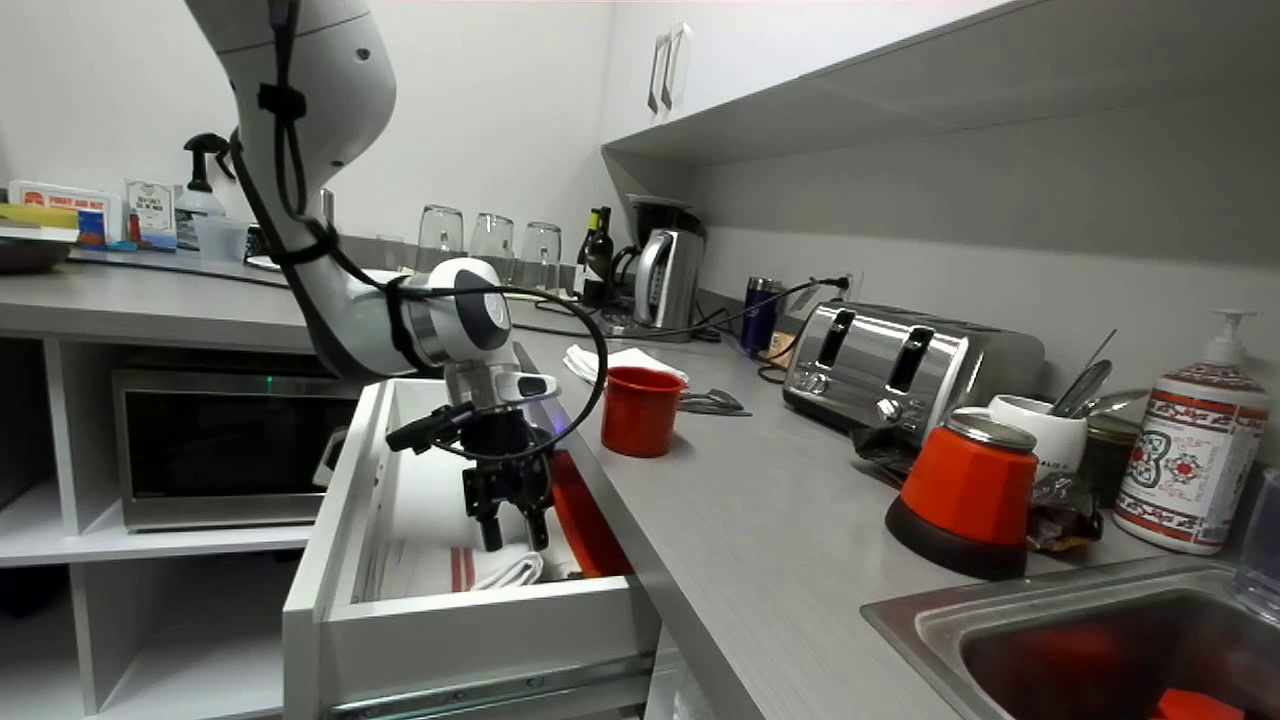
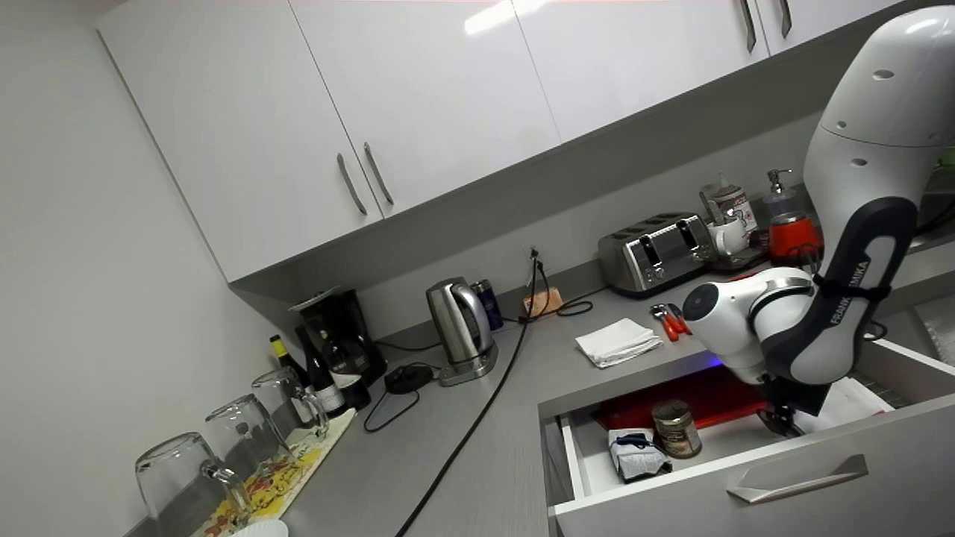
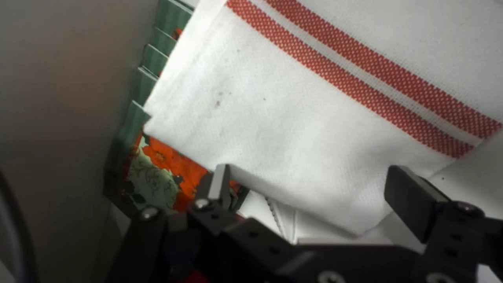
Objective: Open the topmost drawer, take out the towel and place it on the counter then close the drawer
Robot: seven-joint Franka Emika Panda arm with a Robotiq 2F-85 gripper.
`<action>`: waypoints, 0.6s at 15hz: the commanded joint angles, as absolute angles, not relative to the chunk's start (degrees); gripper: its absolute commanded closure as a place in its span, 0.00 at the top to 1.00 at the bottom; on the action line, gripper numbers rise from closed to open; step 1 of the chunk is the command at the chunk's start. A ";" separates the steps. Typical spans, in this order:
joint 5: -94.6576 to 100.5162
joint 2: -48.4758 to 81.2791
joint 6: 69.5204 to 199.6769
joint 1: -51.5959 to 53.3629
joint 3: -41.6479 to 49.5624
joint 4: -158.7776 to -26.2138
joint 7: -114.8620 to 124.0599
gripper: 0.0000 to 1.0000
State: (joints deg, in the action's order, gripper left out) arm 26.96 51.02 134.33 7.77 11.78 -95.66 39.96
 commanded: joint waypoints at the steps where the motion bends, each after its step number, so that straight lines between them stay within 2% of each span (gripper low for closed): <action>1: 24.75 49.98 135.39 8.75 12.14 -95.18 37.23 1.00; 9: 24.12 51.52 136.69 10.14 11.77 -93.02 36.42 1.00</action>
